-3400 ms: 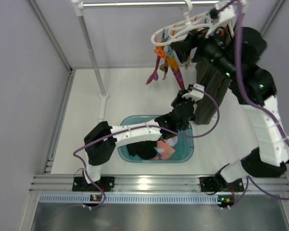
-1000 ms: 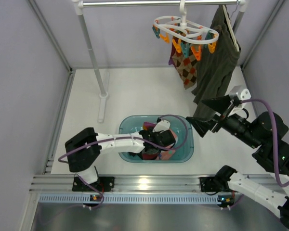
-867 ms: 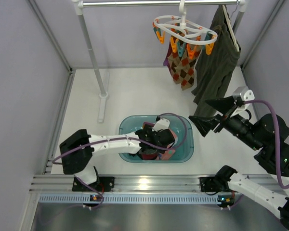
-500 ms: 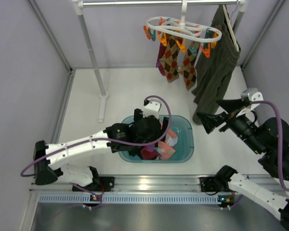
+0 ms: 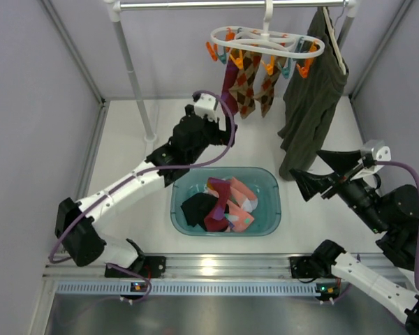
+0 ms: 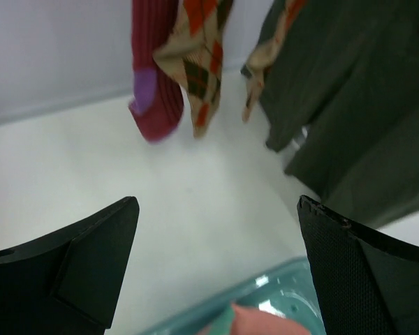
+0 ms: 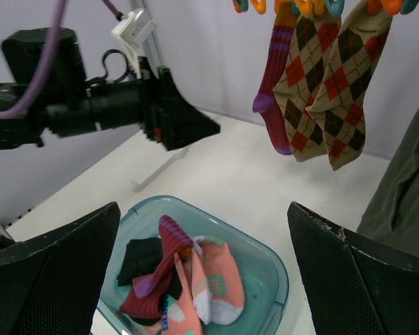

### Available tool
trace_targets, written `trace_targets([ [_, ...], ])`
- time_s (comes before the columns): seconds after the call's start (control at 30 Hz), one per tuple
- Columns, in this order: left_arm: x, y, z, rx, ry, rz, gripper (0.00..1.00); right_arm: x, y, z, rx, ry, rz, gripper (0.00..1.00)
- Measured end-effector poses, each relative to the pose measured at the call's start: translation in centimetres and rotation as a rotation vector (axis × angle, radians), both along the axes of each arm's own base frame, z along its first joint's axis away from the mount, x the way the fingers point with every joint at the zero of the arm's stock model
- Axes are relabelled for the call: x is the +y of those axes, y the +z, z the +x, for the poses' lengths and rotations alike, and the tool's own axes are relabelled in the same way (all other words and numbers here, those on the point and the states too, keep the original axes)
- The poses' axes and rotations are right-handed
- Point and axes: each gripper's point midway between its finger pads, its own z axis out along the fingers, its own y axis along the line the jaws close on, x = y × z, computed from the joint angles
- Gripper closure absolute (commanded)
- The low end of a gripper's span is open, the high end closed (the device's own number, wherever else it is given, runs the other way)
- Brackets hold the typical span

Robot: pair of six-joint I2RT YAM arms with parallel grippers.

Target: Remove the socks clipped to the hanger

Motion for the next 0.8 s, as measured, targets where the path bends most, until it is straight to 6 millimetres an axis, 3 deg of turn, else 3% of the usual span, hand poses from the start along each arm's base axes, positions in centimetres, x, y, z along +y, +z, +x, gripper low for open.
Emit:
trace_targets([
  [0.13, 1.0, 0.3, 5.9, -0.087, 0.006, -0.049, 0.01, 0.5, 0.1, -0.1, -0.012, 0.025, 0.005, 0.00],
  [0.27, 1.2, -2.1, 11.7, -0.108, -0.020, -0.048, 0.06, 1.2, -0.8, 0.0, 0.000, 0.052, -0.010, 0.00],
  [0.47, 1.3, -5.3, 18.9, -0.112, -0.106, -0.039, 0.12, 2.7, -1.9, 0.0, 0.010, 0.111, -0.031, 0.01],
  [0.6, 0.7, -6.0, 21.6, -0.127, -0.188, -0.054, 0.18, 3.4, -1.9, 0.1, 0.000, 0.138, -0.035, 0.00],
  [0.8, -2.3, -6.9, 22.5, -0.149, -0.336, -0.082, 0.21, 4.6, -2.4, 0.9, 0.007, 0.161, -0.048, 0.01],
])
